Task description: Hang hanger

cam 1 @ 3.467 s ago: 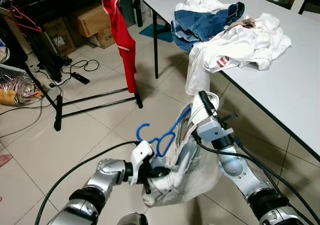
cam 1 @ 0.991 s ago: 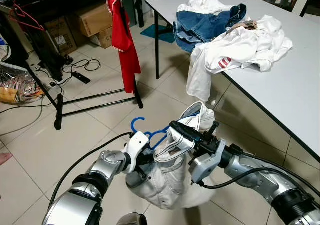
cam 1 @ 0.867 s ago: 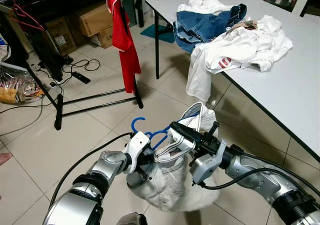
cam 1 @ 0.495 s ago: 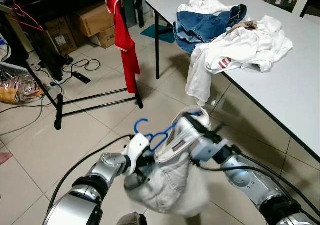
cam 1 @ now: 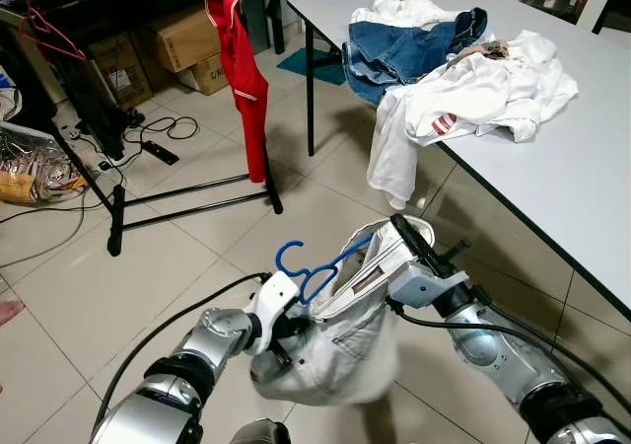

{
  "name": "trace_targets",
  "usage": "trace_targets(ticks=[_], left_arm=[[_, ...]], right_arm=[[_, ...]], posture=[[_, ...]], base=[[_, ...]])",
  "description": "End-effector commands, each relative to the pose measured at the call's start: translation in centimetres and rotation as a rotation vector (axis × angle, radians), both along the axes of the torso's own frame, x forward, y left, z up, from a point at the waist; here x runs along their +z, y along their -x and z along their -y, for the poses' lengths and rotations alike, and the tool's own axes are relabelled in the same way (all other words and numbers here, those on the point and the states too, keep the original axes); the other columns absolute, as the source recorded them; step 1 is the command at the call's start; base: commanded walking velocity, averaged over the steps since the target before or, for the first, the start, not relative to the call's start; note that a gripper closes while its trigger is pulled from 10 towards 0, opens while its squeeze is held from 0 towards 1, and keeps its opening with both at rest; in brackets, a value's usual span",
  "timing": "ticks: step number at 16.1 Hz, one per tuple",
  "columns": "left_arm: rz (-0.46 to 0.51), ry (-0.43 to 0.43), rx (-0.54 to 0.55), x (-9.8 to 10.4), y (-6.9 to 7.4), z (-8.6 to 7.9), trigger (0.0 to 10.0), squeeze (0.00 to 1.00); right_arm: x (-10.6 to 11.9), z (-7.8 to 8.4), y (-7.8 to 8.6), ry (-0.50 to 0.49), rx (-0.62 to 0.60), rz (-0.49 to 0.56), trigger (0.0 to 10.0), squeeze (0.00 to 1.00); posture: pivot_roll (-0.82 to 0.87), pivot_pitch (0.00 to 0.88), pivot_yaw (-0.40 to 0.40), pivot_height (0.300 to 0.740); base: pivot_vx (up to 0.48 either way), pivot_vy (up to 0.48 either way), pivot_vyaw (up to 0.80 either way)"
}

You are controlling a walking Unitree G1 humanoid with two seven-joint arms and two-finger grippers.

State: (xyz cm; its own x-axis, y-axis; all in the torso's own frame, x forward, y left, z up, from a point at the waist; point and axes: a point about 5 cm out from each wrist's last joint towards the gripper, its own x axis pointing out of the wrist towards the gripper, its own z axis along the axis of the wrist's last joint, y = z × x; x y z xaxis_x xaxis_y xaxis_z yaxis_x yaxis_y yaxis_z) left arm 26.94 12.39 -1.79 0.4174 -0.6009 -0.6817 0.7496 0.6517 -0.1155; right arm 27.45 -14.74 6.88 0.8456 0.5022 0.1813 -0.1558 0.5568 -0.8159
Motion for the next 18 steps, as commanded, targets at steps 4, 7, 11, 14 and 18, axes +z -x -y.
trace_targets(ticks=[4,7,11,14,18], left_arm=[[-0.11,-0.116,0.058,-2.3,2.4,-2.5,10.0,0.0],[-0.059,-0.146,0.087,-2.1,2.0,-3.0,10.0,0.0],[0.08,-0.169,0.132,-1.2,0.8,-3.1,10.0,0.0],[0.139,-0.176,0.177,-0.5,0.1,-3.9,10.0,0.0],[0.113,-0.178,0.141,-0.3,0.2,-5.5,10.0,0.0]], right_arm=[[2.1,0.8,-1.6,0.033,-0.049,0.121,10.0,0.0],[-0.4,2.0,-1.5,0.062,-0.147,-0.008,10.0,0.0],[-1.5,2.5,-1.4,-0.039,-0.248,-0.085,10.0,0.0],[-2.1,2.3,-1.0,-0.056,-0.237,-0.096,10.0,0.0],[-2.1,1.7,0.4,0.01,-0.098,-0.019,10.0,0.0]], posture=[[0.01,0.0,0.079,0.74],[0.02,0.0,0.077,0.74],[0.02,0.0,0.077,0.74],[0.02,0.0,0.079,0.74],[0.03,0.0,0.078,0.74]], base=[[0.0,0.0,0.0],[0.0,0.0,0.0],[0.0,0.0,0.0],[0.0,0.0,0.0],[0.0,0.0,0.0]])
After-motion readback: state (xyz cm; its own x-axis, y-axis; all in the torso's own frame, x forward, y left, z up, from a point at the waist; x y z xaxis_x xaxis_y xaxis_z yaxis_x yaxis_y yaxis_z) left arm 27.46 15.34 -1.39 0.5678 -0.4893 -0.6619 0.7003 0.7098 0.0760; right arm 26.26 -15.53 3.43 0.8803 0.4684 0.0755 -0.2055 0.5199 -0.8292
